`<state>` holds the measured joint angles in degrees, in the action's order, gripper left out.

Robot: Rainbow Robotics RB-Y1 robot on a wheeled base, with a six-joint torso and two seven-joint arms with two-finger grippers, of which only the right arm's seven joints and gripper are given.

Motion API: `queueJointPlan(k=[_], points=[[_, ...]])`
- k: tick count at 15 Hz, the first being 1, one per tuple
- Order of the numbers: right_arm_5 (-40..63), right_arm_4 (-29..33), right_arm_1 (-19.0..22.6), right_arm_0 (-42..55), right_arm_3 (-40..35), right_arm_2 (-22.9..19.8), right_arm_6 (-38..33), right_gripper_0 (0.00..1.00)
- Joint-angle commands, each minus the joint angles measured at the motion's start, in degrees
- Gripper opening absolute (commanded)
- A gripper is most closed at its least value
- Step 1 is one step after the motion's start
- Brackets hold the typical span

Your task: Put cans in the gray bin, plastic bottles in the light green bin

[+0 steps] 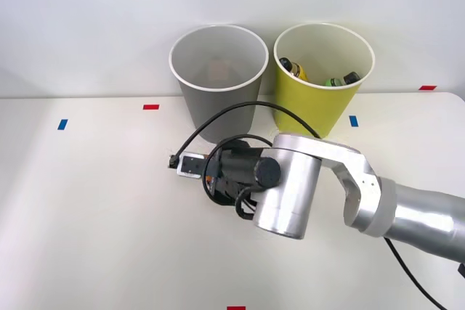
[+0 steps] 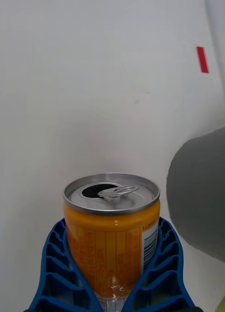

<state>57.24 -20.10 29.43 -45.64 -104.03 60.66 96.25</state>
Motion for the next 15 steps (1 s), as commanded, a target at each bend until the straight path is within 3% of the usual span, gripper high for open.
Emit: queueJointPlan(k=[1, 4, 7, 11, 15], points=[[-10.0, 10.3, 4.0, 4.5, -5.7, -0.1, -12.9, 0.0], [-23.7, 19.8, 7.9, 7.4, -6.0, -0.4, -26.3, 0.0], [-36.6, 24.4, 12.0, 13.5, -8.8, -6.0, -35.4, 0.0], [-50.5, 26.6, 14.2, 21.3, -11.0, -13.2, -42.5, 0.0], [-56.1, 25.9, 14.2, 24.9, -11.0, -18.1, -44.0, 0.0]])
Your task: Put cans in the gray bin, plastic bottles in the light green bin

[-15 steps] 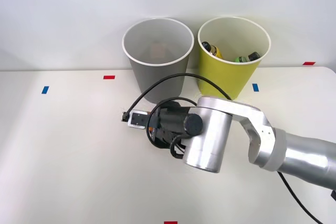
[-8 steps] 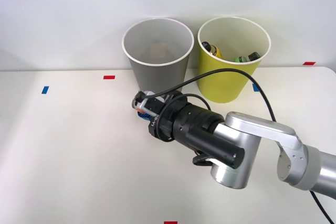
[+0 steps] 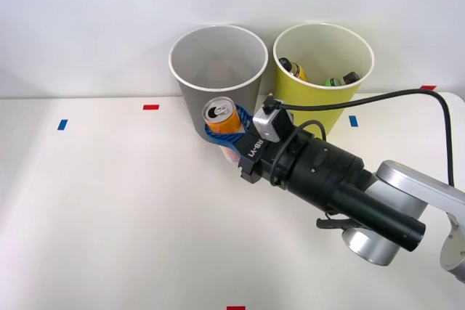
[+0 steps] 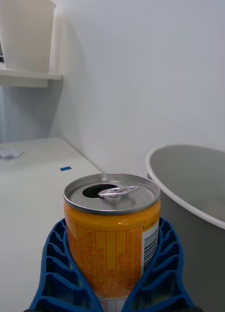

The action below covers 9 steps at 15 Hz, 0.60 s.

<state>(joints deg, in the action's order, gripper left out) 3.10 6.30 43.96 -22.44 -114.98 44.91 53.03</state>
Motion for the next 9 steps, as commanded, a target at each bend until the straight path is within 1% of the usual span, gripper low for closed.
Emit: queueJointPlan(k=[1, 3, 6, 9], points=[[-2.6, -0.8, -0.6, 2.0, -0.1, -3.5, -1.2, 0.0], [-3.3, -1.7, -1.2, 2.1, -0.1, -5.1, -2.1, 0.0], [-6.1, -7.6, -2.9, 2.1, -0.1, -7.3, -2.8, 0.0], [-3.4, -8.4, -6.1, 0.7, 0.0, -9.9, -3.1, 0.0]])
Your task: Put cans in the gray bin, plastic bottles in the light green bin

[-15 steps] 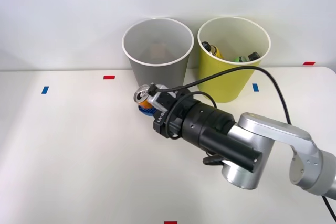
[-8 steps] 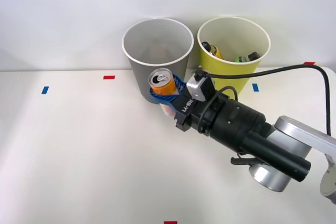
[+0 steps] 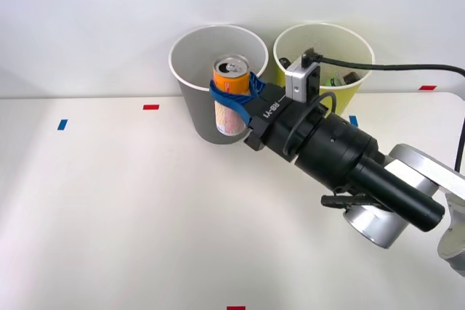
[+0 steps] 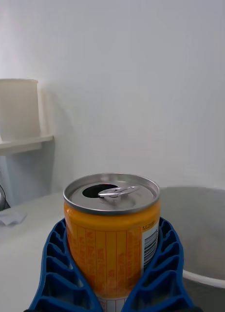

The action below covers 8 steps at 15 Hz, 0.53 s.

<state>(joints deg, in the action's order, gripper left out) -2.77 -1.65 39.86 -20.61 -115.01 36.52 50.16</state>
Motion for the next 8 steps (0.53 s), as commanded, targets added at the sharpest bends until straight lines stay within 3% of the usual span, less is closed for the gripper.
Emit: queueJointPlan(k=[1, 8], points=[[4.7, -0.5, -2.8, -2.2, 0.0, -2.0, -0.3, 0.0], [23.7, -1.2, -8.1, -13.3, 2.6, -4.3, -1.8, 0.0]])
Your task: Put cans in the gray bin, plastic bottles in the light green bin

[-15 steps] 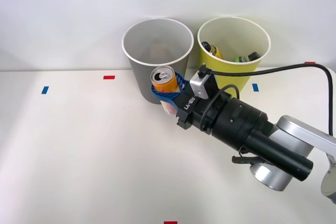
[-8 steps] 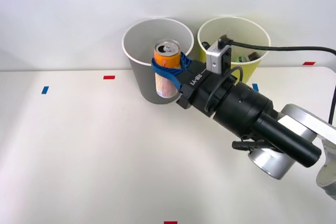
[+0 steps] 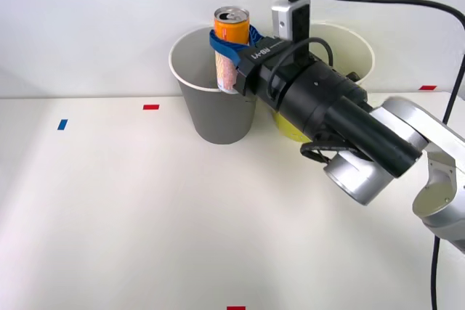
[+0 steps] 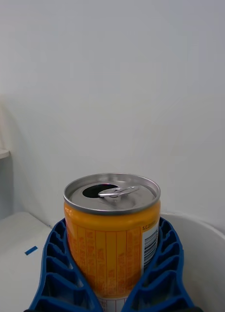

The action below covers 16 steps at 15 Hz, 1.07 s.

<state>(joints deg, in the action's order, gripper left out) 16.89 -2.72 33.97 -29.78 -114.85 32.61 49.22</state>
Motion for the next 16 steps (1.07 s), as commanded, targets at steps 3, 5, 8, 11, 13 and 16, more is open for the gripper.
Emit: queueJointPlan(k=[3, 5, 8, 11, 13, 16], points=[[-0.5, -0.2, -5.8, -9.5, 13.3, -0.1, -1.7, 0.0], [-1.2, 0.3, -8.7, -13.2, 20.2, -0.1, -1.8, 0.0], [-1.2, 1.4, -12.5, -18.2, 27.7, -0.1, -1.8, 0.1], [-1.2, 3.1, -13.9, -20.8, 31.1, 0.9, -1.8, 0.3], [-1.2, 4.9, -13.9, -20.8, 31.1, 1.1, -1.8, 0.94], [-1.3, 5.3, -13.8, -20.8, 31.1, 1.3, -1.8, 1.0]])
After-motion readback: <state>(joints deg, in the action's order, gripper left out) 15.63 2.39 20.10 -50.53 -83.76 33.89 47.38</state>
